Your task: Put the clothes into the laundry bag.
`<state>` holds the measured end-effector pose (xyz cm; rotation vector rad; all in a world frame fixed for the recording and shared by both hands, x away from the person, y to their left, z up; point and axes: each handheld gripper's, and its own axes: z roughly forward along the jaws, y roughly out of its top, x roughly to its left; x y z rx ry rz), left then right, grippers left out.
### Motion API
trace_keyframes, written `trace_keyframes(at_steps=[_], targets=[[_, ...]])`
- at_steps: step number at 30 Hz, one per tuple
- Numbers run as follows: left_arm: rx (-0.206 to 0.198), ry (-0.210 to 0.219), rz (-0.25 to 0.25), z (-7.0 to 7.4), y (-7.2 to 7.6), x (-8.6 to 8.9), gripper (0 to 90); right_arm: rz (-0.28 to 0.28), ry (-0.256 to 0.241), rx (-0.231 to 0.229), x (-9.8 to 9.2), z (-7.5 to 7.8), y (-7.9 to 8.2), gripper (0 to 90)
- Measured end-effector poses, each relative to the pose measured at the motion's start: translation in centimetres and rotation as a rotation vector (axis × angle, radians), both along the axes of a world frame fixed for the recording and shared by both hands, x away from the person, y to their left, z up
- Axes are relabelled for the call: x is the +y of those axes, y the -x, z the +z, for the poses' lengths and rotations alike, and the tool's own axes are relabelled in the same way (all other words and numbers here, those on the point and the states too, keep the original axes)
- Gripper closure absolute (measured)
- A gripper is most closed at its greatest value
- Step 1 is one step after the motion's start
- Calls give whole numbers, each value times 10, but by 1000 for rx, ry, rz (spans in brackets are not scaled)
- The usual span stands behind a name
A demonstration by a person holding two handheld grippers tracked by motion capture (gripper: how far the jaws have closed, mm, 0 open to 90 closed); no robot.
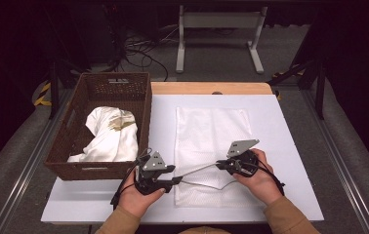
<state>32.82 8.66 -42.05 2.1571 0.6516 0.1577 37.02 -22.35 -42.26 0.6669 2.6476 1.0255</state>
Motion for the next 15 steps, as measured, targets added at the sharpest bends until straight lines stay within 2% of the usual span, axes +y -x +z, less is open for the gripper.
trace_keyframes(at_steps=[15], targets=[[9, -15, -13, 11, 1, -2, 426, 10, -20, -12, -3, 22, -5, 888]])
